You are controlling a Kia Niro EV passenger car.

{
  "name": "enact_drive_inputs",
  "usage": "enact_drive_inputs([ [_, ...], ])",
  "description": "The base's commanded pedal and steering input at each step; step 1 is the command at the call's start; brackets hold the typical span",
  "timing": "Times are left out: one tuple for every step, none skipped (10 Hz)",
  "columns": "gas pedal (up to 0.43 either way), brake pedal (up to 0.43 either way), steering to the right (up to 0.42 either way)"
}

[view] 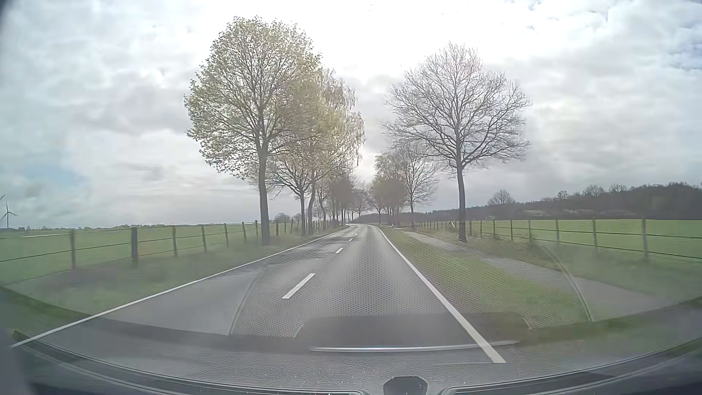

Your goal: Follow the waypoints while adhering to traffic rules and regulations

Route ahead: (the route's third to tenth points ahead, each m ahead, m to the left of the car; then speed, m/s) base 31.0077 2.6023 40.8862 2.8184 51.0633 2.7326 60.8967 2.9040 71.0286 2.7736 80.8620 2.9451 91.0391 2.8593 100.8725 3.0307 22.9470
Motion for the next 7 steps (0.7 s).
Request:
enact_drive_inputs([
  [0.189, 0.0, -0.002],
  [0.177, 0.0, -0.002],
  [0.157, 0.0, -0.002],
  [0.138, 0.006, -0.002],
  [0.138, 0.0, -0.002],
  [0.138, 0.0, -0.002],
  [0.15, 0.0, -0.002],
])
